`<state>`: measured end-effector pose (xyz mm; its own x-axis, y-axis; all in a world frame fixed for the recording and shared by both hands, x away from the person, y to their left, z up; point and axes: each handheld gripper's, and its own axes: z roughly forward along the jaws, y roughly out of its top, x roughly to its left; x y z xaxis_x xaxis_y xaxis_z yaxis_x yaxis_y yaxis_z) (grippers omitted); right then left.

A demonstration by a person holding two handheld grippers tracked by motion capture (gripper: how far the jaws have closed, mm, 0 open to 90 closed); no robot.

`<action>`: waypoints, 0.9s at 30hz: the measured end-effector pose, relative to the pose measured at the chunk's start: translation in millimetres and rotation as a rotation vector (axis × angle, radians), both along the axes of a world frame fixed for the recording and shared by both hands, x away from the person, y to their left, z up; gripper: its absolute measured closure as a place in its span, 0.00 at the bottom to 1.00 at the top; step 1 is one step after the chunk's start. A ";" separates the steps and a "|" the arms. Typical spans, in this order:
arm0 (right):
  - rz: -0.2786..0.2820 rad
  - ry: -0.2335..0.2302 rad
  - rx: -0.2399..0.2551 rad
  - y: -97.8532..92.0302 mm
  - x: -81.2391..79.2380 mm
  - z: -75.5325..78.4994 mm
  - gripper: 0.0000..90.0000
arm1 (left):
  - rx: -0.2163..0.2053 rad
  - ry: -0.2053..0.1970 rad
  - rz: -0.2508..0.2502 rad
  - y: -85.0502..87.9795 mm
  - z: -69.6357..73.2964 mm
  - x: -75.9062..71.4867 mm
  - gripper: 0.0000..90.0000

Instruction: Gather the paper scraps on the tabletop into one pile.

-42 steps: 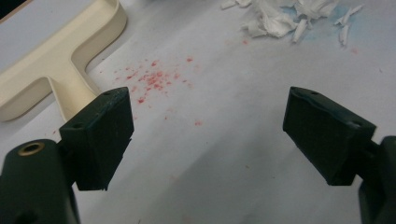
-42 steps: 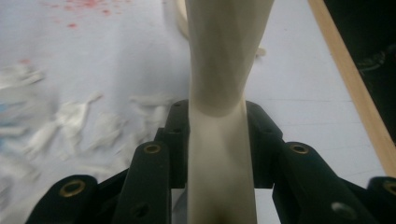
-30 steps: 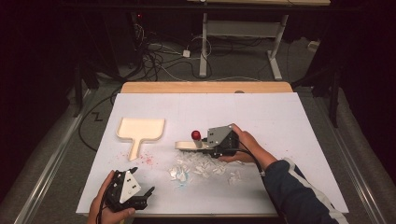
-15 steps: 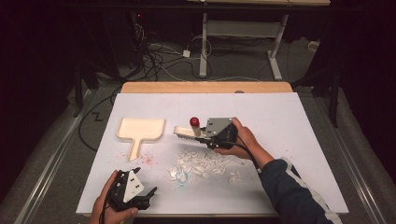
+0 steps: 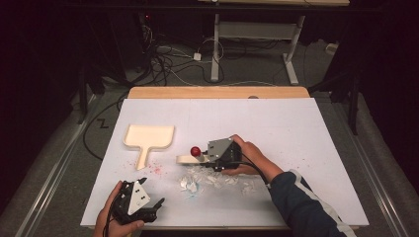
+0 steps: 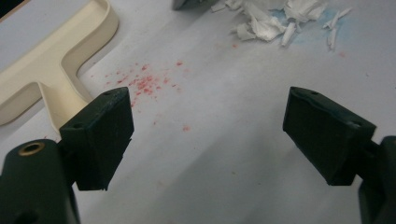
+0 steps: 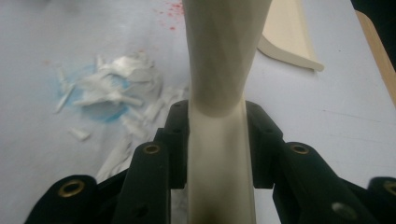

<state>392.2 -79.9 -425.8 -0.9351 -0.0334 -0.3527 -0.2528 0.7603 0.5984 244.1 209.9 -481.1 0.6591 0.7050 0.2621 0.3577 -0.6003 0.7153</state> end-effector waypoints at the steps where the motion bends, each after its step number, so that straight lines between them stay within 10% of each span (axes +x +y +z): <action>1: 0.000 0.000 0.000 0.0 0.0 0.0 0.75 | 0.000 0.000 0.000 0.0 0.0 0.0 0.17; 6: -0.009 0.036 0.061 -26.4 -5.0 8.1 0.75 | 0.004 -0.001 0.002 -0.2 0.5 -0.7 0.17; 14: -0.239 0.049 0.201 -80.8 -18.3 40.8 0.75 | 0.014 0.002 -0.003 -1.8 0.2 0.2 0.17; 27: -0.651 0.088 0.158 -141.0 -34.2 44.5 0.75 | 0.021 -0.009 -0.034 -5.6 2.4 -1.0 0.17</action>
